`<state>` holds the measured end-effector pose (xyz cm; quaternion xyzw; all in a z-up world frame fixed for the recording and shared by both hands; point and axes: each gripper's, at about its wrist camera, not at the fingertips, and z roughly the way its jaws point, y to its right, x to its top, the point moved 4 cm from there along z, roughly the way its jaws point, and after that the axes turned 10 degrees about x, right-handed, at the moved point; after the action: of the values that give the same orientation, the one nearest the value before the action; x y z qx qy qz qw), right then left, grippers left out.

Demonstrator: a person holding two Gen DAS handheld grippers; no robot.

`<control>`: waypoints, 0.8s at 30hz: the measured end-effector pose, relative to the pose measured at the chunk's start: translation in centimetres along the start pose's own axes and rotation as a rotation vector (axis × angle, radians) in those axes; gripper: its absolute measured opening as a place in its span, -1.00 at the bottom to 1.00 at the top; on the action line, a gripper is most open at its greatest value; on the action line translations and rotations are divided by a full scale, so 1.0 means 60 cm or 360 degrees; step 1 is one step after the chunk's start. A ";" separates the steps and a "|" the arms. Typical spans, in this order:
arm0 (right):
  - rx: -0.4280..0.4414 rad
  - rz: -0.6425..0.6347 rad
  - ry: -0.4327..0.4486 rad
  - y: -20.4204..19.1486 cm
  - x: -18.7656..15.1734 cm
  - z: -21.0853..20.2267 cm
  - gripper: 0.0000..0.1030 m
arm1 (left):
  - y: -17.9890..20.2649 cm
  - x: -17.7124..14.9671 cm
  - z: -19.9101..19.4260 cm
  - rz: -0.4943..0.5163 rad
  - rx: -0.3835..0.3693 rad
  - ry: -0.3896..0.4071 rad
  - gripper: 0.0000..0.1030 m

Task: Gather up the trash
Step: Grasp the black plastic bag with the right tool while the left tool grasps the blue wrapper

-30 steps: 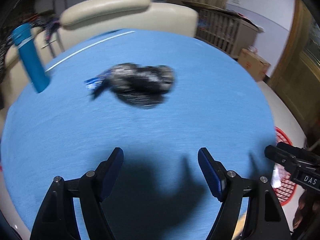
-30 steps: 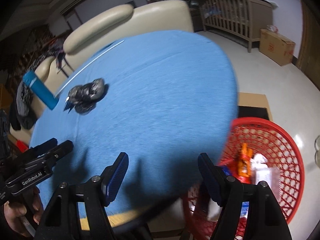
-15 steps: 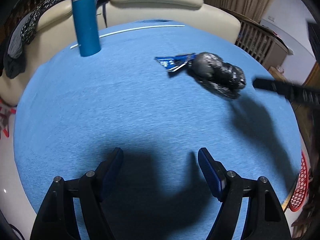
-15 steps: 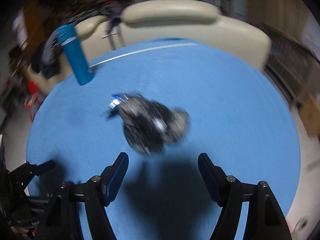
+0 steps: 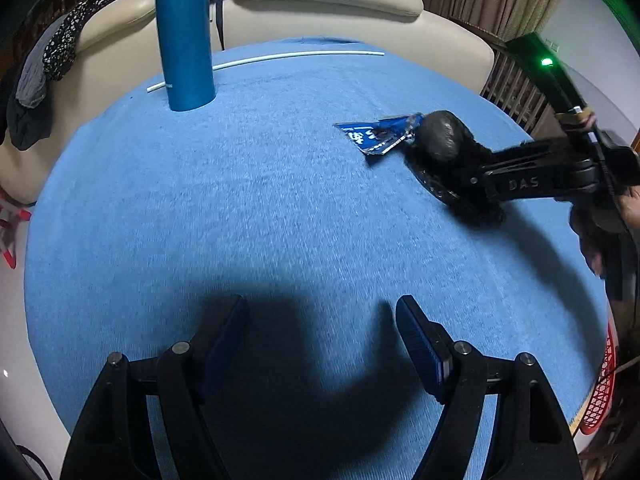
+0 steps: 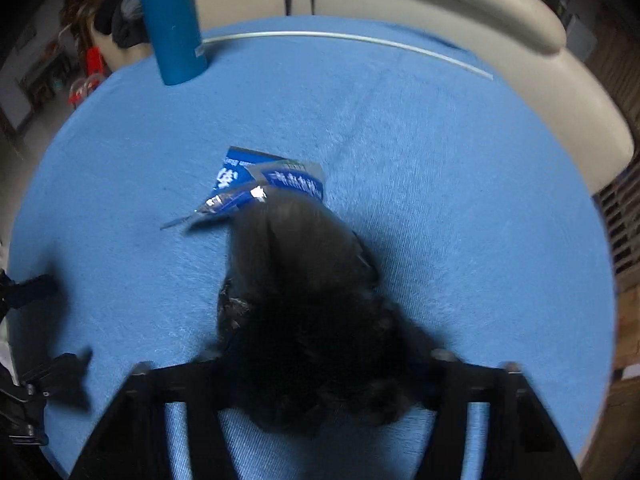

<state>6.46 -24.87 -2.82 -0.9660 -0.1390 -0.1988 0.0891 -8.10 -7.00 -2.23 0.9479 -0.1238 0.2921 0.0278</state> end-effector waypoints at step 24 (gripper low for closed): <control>0.0111 0.0527 0.0296 0.045 -0.139 -0.066 -0.15 | 0.158 0.220 0.129 0.0149 0.0028 -0.0012 -0.18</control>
<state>-1.48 -30.28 -2.97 -0.9494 0.0239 -0.2650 0.1666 4.29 -20.03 -1.43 0.9425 -0.1655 0.2905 0.0055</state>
